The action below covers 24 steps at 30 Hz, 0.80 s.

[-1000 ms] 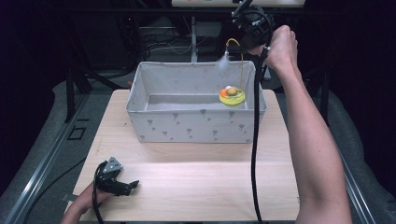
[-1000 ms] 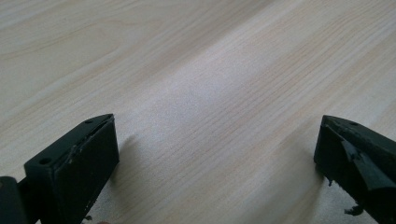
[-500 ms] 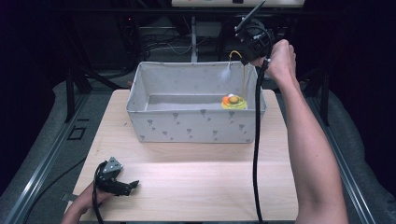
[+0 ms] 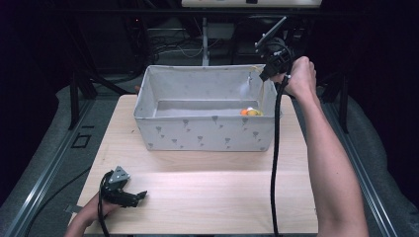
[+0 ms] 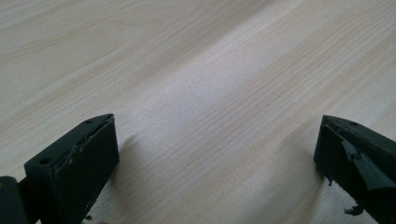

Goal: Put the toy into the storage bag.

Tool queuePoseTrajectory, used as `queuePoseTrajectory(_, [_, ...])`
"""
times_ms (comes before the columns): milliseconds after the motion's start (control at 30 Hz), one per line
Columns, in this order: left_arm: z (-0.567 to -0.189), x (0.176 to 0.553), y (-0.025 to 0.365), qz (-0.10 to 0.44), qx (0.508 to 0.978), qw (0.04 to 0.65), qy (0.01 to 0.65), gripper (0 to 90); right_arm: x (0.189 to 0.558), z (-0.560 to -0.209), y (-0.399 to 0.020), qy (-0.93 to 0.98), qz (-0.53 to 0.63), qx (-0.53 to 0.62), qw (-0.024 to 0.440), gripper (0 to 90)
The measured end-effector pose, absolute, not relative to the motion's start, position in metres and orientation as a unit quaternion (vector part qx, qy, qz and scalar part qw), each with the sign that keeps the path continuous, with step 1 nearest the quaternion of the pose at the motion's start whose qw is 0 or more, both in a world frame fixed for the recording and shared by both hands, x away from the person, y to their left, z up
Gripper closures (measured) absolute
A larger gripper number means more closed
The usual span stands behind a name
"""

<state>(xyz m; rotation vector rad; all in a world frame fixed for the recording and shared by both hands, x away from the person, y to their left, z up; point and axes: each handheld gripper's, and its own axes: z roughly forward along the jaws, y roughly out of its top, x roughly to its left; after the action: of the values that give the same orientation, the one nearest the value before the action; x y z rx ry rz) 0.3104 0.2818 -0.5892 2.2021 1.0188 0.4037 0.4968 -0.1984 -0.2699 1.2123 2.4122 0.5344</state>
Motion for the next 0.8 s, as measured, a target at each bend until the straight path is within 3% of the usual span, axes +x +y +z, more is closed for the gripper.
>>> queuePoseTrajectory(800, [-0.589, 0.310, 0.282, 0.155, 0.844, 0.334, 0.390, 0.0, 0.497, -0.327, -0.224, 0.859, 0.154, 0.461, 0.162, 89.0])
